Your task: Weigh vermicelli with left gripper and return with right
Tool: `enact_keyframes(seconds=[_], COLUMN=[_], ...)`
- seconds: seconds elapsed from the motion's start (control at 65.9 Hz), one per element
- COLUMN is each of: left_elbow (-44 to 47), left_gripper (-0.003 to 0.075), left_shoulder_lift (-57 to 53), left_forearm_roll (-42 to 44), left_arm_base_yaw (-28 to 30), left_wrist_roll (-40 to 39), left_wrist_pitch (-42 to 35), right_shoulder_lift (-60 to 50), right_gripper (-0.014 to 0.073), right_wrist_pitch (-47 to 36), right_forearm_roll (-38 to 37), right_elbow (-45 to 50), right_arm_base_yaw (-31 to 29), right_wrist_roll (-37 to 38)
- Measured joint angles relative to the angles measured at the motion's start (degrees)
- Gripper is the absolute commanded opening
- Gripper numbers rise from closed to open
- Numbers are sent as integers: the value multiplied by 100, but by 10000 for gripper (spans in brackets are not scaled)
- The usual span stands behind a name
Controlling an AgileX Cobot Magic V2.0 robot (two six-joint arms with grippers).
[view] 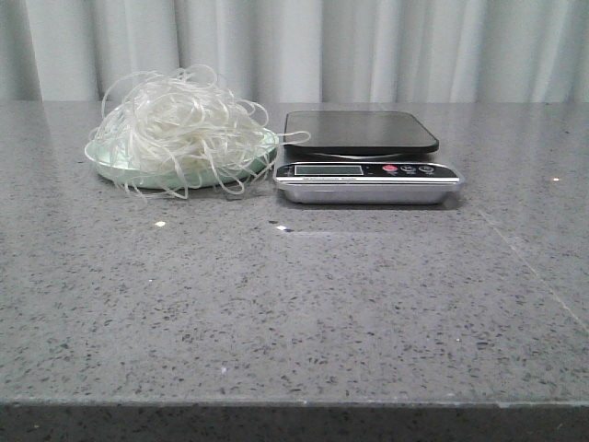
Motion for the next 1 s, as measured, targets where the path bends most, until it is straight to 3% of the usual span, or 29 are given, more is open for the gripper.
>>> enact_keyframes(seconds=[0.774,1.002], left_elbow=[0,-111], left_gripper=[134,134], left_shoulder_lift=[0,0], left_forearm_roll=[0,-225], left_arm_base_yaw=[0,0], left_wrist_roll=[0,0], left_wrist_pitch=[-35,-1359], right_shoulder_lift=[0,0], right_gripper=[188,188], right_wrist_pitch=[0,0], right_forearm_roll=[0,0], right_elbow=[0,0], right_arm_base_yaw=[0,0], right_wrist_roll=[0,0])
